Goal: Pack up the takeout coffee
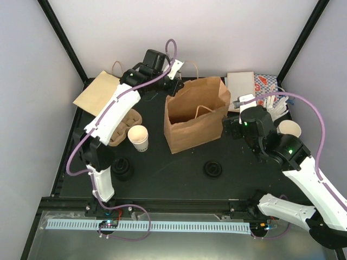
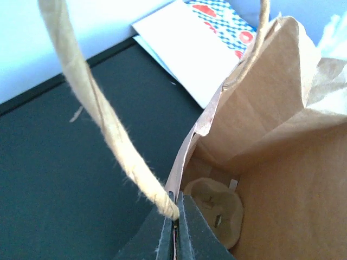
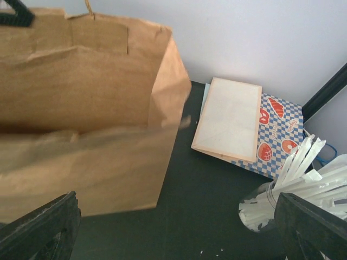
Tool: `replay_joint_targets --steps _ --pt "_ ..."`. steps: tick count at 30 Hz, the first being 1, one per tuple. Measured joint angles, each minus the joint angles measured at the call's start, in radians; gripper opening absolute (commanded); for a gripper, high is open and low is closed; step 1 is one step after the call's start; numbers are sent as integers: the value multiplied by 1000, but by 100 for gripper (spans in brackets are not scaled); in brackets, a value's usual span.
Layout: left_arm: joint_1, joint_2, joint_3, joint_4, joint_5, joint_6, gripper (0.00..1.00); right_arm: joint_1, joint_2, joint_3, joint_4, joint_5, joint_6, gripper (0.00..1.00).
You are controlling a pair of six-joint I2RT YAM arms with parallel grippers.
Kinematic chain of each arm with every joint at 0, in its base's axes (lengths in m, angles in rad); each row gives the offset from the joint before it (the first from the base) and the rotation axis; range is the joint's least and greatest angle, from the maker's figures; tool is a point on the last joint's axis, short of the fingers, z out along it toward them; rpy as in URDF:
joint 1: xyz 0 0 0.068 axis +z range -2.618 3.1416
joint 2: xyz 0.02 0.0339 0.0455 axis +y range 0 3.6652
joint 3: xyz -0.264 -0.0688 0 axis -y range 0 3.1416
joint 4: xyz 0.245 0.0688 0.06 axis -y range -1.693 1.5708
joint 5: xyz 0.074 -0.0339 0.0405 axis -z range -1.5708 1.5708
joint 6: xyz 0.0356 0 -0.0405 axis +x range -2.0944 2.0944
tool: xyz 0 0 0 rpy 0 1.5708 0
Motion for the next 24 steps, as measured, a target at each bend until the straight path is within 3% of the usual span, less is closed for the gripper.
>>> replay_joint_targets --steps 7,11,17,24 --pt "97 142 159 -1 -16 -35 2 -3 -7 -19 2 14 -3 100" --pt "150 171 182 3 -6 -60 12 -5 -8 -22 2 25 -3 100" --pt "170 171 188 2 21 -76 61 -6 -29 -25 5 38 -3 100" --pt "165 113 167 -13 63 -88 97 -6 -35 -24 4 37 9 100"
